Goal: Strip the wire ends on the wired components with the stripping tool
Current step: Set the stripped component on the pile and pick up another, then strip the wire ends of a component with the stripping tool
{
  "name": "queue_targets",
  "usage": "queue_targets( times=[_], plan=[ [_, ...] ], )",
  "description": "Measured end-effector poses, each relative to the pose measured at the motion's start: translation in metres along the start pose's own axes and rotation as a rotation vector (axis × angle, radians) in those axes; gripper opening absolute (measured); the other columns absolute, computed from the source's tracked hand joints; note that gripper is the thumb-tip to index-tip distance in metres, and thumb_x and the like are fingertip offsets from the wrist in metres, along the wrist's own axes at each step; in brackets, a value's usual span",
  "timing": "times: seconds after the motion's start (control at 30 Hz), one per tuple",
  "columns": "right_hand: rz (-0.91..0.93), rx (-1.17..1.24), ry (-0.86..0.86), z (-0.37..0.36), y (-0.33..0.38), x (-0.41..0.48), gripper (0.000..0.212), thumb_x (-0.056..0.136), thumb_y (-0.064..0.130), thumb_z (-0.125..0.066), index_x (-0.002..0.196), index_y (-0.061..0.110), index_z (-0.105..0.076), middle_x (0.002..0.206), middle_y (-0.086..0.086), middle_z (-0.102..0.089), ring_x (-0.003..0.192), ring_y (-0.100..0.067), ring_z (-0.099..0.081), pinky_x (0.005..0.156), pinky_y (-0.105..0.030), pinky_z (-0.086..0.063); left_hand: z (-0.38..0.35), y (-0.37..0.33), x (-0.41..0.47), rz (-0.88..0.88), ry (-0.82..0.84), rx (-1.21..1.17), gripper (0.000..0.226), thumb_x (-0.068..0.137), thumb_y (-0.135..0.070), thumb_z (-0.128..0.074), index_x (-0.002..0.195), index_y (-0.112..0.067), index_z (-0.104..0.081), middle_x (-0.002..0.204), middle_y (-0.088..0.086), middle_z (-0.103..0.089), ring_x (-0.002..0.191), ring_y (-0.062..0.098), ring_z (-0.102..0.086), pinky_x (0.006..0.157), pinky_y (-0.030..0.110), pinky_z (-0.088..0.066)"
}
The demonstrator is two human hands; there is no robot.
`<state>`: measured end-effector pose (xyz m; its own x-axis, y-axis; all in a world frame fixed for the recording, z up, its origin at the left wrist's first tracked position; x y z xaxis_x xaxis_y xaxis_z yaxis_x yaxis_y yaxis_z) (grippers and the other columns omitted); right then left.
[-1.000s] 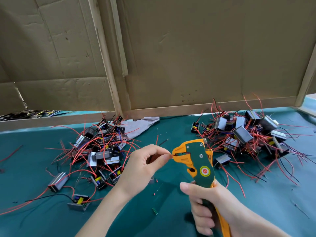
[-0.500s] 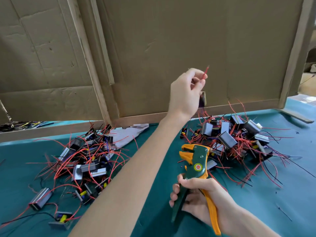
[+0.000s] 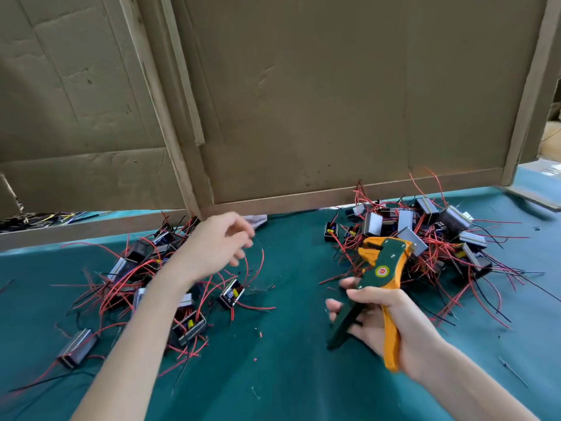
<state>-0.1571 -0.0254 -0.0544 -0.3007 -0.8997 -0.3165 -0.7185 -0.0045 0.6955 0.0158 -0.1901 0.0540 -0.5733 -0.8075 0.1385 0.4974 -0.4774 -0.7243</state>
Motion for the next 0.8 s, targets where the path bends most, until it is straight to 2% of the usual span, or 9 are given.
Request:
queue_targets(
  times=[0.07,0.17,0.23,0.4,0.47,0.53,0.67,0.73,0.8],
  plan=[
    [0.028,0.002,-0.042,0.005,0.005,0.001,0.019,0.087,-0.01,-0.047,0.096,-0.002,-0.062,0.079,-0.021,-0.063,0.073,-0.039,-0.072,0.06,-0.044,-0.061,0.005,0.023,-0.003,0.098,0.051,0.196,0.017,0.092,-0.005,-0.052,0.085,-0.016,-0.062,0.078,-0.001,-0.065,0.058,0.004,-0.058,0.049,0.014,-0.041],
    [0.059,0.0,-0.056,0.007,0.008,0.002,0.022,0.089,-0.01,-0.046,0.098,-0.002,-0.064,0.084,-0.02,-0.062,0.073,-0.037,-0.072,0.061,-0.044,-0.061,0.002,0.042,-0.007,0.13,0.083,0.444,0.01,0.092,-0.015,-0.055,0.089,-0.019,-0.064,0.088,-0.004,-0.064,0.08,0.011,-0.059,0.068,0.023,-0.043],
    [0.076,-0.002,-0.042,0.008,0.008,0.003,0.023,0.088,-0.011,-0.046,0.099,-0.002,-0.064,0.083,-0.02,-0.065,0.073,-0.037,-0.072,0.061,-0.044,-0.061,-0.006,0.05,-0.009,0.114,0.12,0.478,0.01,0.09,-0.024,-0.059,0.094,-0.021,-0.067,0.092,-0.007,-0.066,0.088,0.011,-0.06,0.078,0.024,-0.045],
    [0.03,0.015,0.124,-0.005,0.005,-0.004,0.025,0.07,-0.005,-0.055,0.094,-0.002,-0.059,0.094,-0.025,-0.069,0.069,-0.035,-0.067,0.062,-0.043,-0.059,-0.022,0.056,-0.009,-0.001,0.136,0.448,0.027,0.083,-0.036,-0.069,0.105,-0.021,-0.071,0.098,-0.009,-0.067,0.082,0.001,-0.056,0.071,0.01,-0.039],
    [-0.008,0.018,0.173,-0.01,0.0,-0.008,0.027,0.065,-0.004,-0.058,0.093,-0.001,-0.059,0.089,-0.025,-0.067,0.067,-0.035,-0.066,0.06,-0.043,-0.058,-0.032,0.056,-0.009,-0.04,0.114,0.528,0.026,0.084,-0.037,-0.068,0.103,-0.02,-0.073,0.098,-0.004,-0.068,0.092,0.014,-0.058,0.081,0.024,-0.044],
    [-0.035,-0.009,0.201,-0.014,-0.006,-0.011,0.026,0.066,-0.003,-0.058,0.092,-0.001,-0.06,0.087,-0.025,-0.067,0.067,-0.034,-0.065,0.061,-0.042,-0.058,-0.04,0.056,-0.01,-0.08,0.091,0.587,0.02,0.088,-0.033,-0.064,0.092,-0.016,-0.074,0.089,-0.001,-0.067,0.091,0.02,-0.055,0.081,0.032,-0.043],
    [-0.078,-0.019,0.239,-0.018,-0.014,-0.015,0.023,0.066,-0.004,-0.059,0.089,-0.001,-0.063,0.087,-0.025,-0.066,0.067,-0.035,-0.065,0.063,-0.043,-0.058,-0.033,0.056,-0.011,-0.023,-0.07,0.29,0.021,0.088,-0.023,-0.065,0.072,-0.01,-0.068,0.063,-0.008,-0.06,0.059,0.006,-0.055,0.059,0.019,-0.039],
    [-0.078,-0.021,0.239,-0.018,-0.015,-0.015,0.022,0.067,-0.004,-0.059,0.089,-0.001,-0.063,0.087,-0.025,-0.066,0.067,-0.036,-0.065,0.064,-0.043,-0.058,-0.032,0.056,-0.013,0.056,-0.146,0.041,0.02,0.088,-0.015,-0.066,0.069,-0.01,-0.066,0.061,0.0,-0.062,0.048,0.004,-0.06,0.052,0.011,-0.045],
    [-0.075,-0.019,0.238,-0.017,-0.015,-0.015,0.023,0.067,-0.004,-0.059,0.089,-0.001,-0.063,0.087,-0.025,-0.066,0.068,-0.036,-0.064,0.064,-0.044,-0.058,-0.04,0.059,-0.015,0.181,-0.162,-0.203,0.018,0.088,-0.007,-0.065,0.07,-0.007,-0.066,0.065,0.011,-0.065,0.051,0.011,-0.065,0.057,0.024,-0.058]
  ],
)
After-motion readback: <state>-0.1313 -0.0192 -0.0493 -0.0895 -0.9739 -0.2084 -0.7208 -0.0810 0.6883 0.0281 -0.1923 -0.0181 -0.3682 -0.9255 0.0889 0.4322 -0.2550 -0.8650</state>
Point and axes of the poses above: each hand's wrist, its own x-axis towards the middle knuckle, its own z-axis out of the back of the hand, y = z × x, the point moved 5 cm from there along x, towards the middle knuckle
